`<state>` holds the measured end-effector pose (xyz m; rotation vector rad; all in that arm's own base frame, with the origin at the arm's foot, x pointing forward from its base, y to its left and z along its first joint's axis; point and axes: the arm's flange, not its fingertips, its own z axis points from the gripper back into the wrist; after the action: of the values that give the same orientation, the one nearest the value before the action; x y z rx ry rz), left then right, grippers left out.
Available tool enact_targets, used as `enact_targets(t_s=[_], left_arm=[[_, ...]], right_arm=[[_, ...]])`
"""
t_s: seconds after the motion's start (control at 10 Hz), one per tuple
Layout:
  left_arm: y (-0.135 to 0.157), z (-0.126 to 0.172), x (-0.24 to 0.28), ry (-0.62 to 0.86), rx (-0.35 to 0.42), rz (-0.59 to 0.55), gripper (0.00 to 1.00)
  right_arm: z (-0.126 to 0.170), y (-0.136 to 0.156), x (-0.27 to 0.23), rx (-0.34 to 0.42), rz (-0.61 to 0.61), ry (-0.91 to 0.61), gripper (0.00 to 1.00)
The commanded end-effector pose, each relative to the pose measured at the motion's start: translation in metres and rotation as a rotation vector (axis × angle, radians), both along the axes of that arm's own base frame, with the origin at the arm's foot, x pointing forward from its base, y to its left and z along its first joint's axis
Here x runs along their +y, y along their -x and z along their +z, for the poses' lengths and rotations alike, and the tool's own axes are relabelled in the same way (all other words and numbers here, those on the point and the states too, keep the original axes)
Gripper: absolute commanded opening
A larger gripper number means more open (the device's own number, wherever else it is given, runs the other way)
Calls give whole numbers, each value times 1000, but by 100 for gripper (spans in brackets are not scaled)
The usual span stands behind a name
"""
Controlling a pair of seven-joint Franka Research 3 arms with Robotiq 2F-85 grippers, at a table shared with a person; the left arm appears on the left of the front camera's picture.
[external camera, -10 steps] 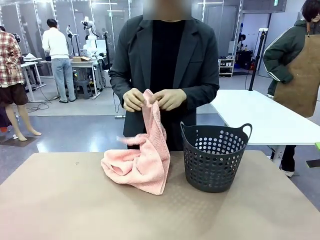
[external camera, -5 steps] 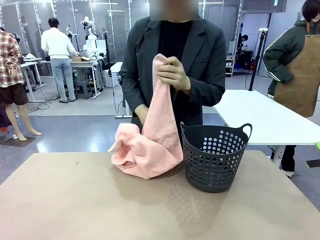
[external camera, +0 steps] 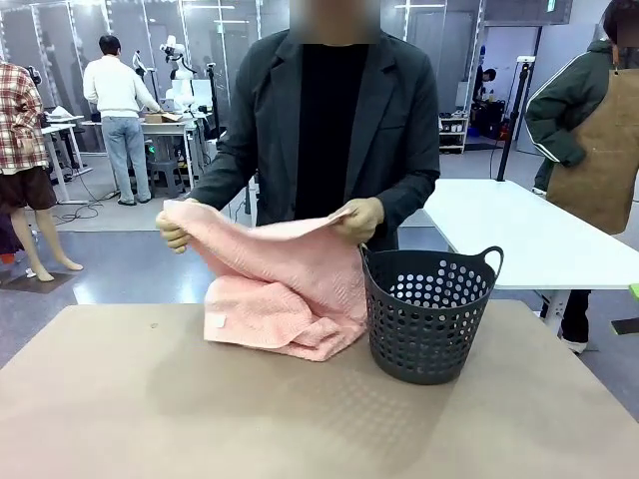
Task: Fold the towel.
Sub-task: Grab the top end of the 100 cm Hotel Towel extended by the human.
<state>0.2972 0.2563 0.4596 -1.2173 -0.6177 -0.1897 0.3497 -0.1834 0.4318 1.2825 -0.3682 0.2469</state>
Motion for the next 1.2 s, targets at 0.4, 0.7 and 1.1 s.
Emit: enact_targets(t_s=[0.4,0.7,1.1], left_arm=[[-1,2,0,4,1,6,100],[-1,2,0,4,1,6,100],[0,8,1,-64,-86,-66,100]], right_arm=[[2,0,0,5,-3,-1,100],[2,0,0,5,-3,-1,100],[0,0,0,0,0,0,100]])
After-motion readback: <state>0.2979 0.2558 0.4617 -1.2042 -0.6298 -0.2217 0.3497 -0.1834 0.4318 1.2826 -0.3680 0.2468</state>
